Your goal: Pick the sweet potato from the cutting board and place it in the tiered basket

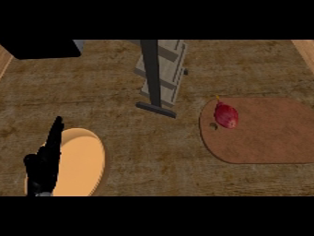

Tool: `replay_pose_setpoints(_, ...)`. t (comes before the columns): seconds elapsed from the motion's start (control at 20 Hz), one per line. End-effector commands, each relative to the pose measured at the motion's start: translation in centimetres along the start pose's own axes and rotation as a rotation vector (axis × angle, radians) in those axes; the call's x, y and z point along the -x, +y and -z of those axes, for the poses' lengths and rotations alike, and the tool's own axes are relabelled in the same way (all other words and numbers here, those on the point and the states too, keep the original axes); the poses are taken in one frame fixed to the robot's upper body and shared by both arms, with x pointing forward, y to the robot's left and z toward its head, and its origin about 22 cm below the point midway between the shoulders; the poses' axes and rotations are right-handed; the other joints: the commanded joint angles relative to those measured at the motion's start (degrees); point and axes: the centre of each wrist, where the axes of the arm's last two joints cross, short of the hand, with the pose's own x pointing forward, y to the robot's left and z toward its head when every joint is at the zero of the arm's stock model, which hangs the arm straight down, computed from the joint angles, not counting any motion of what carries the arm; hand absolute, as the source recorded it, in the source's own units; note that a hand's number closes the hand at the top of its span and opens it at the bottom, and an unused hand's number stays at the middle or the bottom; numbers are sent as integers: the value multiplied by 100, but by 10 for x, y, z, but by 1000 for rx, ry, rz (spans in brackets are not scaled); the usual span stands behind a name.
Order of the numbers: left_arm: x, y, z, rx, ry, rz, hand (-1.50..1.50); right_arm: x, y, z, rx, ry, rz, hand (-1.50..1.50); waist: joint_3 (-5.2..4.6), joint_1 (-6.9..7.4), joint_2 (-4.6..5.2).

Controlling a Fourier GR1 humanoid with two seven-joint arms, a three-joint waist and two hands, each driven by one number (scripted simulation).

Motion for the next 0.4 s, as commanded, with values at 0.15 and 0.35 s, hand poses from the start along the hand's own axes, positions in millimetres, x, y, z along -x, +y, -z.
replay_pose_setpoints(0.15,18,-2,-10,22,100,-12,0,17,-127,-3,-8,-11,-34,-150,-65,-61,43)
replay_pose_setpoints(0.35,12,-3,-6,26,104,-8,0,39,-187,-5,-60,-20,-8,-150,-61,-55,56)
